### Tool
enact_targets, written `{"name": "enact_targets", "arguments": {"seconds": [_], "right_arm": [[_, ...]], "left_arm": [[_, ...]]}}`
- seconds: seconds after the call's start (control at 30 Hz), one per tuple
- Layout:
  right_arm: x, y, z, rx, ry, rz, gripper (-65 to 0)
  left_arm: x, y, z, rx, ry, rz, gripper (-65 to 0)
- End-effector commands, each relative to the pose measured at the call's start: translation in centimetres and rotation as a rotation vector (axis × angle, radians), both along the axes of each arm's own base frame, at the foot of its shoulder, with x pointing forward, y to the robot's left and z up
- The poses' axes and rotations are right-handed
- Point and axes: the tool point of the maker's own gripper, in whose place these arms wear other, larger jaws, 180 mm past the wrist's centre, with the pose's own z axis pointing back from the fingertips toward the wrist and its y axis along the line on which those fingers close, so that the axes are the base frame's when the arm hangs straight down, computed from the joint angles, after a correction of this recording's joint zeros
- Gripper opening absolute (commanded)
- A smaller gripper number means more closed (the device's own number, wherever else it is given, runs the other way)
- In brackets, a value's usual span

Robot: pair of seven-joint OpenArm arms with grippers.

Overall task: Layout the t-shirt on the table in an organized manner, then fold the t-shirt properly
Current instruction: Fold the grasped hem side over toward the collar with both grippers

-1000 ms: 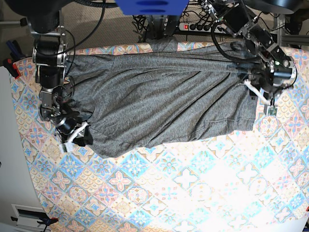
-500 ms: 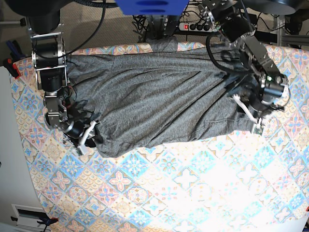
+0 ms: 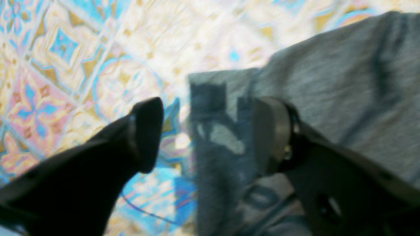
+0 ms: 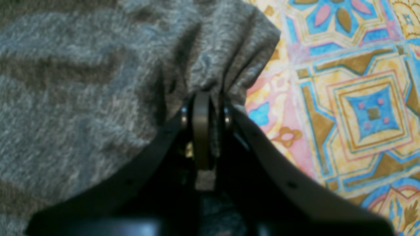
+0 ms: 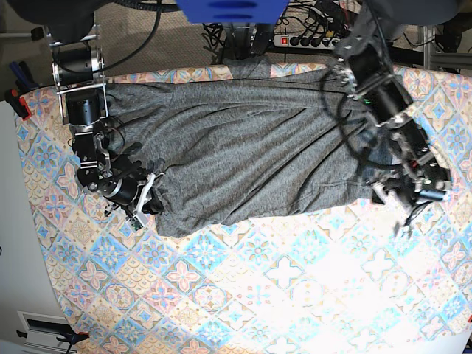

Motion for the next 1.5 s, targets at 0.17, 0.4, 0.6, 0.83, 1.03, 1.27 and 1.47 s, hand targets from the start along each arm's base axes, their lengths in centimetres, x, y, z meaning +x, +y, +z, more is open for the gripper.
{"name": "enact_targets", "arguments": {"seconds": [0.17, 0.4, 0.6, 0.83, 1.03, 1.27, 1.47], "right_arm": [[-4.4, -2.3, -3.7, -0.15, 0.193, 0.063, -61.4], [-3.6, -3.4, -3.0, -0.128, 0.174, 0.007, -52.7], [-3.6, -3.5, -3.0, -0.131, 0.173, 0.007, -52.5], [-3.6, -3.5, -3.0, -0.131, 0.173, 0.007, -65.0], [-3.6, -3.6, -3.0, -0.13, 0.173, 0.006, -65.0], [-1.8, -6.5, -1.1, -0.061, 0.118, -0.149, -65.0], [-0.9, -8.9, 0.1, -0.017, 0.083, -0.254, -65.0]], "left_arm": [[-0.1, 2.1, 0.5, 0.068, 0.005, -0.014, -22.0], [0.0, -0.2, -5.4, -0.08, 0.044, -0.048, -22.1], [0.0, -1.5, -7.9, -0.166, 0.056, -0.044, -22.3], [0.0, -4.2, -9.0, -0.217, 0.069, -0.062, -50.5], [0.0, -5.8, -9.4, -0.244, 0.075, -0.073, -65.0], [0.5, -5.4, -8.4, -0.233, 0.037, -0.068, -65.0], [-0.4, -5.2, -5.3, -0.14, -0.029, -0.083, -65.0]]}}
